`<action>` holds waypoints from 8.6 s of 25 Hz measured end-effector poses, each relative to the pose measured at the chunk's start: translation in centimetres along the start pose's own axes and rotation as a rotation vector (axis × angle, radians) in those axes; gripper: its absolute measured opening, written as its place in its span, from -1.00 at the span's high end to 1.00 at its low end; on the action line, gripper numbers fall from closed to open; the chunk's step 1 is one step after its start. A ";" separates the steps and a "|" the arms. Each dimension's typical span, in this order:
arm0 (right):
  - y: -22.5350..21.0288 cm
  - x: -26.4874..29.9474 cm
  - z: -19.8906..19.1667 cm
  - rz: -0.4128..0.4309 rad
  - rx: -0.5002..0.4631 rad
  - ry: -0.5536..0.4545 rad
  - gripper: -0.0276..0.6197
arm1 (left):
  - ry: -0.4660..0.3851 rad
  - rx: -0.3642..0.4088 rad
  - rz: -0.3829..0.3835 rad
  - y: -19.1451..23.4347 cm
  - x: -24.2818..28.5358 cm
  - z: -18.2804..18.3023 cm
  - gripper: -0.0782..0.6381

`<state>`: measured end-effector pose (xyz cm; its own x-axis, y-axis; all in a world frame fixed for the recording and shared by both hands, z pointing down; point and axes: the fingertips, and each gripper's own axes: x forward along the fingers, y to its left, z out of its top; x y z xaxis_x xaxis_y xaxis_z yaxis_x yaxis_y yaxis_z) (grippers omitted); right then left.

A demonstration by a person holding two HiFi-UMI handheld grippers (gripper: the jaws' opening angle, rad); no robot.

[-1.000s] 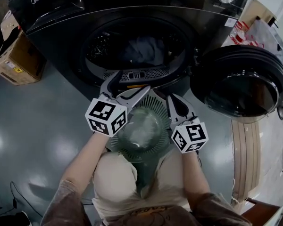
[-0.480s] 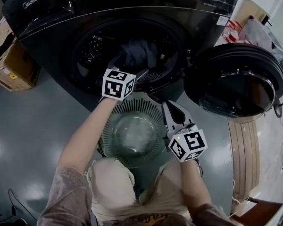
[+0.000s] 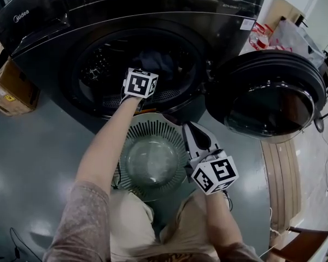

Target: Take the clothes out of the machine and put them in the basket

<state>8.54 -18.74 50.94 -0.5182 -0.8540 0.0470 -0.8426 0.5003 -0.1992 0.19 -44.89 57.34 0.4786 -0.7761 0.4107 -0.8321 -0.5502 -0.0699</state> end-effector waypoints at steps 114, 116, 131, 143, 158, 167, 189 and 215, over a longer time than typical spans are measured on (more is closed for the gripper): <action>-2.2 0.7 -1.8 -0.014 -0.006 0.006 0.93 | 0.032 0.097 -0.195 -8.7 -19.1 -3.5 -0.21; -2.1 0.6 -1.7 -0.015 -0.009 0.005 0.93 | 0.058 0.124 -0.141 -6.5 -17.3 -4.0 -0.27; -1.2 1.1 -1.9 0.005 -0.030 0.017 0.93 | 0.252 0.147 0.051 4.0 -6.3 -6.2 -0.55; -1.4 1.5 -2.1 -0.008 -0.027 0.020 0.93 | 0.302 0.089 -0.046 1.5 -5.6 -7.4 0.49; -3.1 1.3 -2.4 -0.055 -0.004 0.016 0.93 | 0.114 0.078 -0.301 -6.8 -17.1 -2.0 0.69; -3.4 1.2 -2.7 -0.055 0.000 0.020 0.93 | 0.144 0.036 -0.441 -12.7 -24.2 -3.4 0.69; -2.7 0.7 -2.1 -0.039 0.007 0.011 0.93 | 0.110 0.272 -0.205 -7.5 -16.9 -3.2 -0.21; -2.8 1.0 -2.2 -0.042 0.000 0.015 0.93 | 0.271 0.121 -0.074 -3.1 -6.9 -7.9 0.67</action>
<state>10.04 -20.62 53.74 -0.4842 -0.8722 0.0701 -0.8639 0.4638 -0.1963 -2.78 -35.42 61.93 0.4308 -0.6312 0.6450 -0.7505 -0.6475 -0.1323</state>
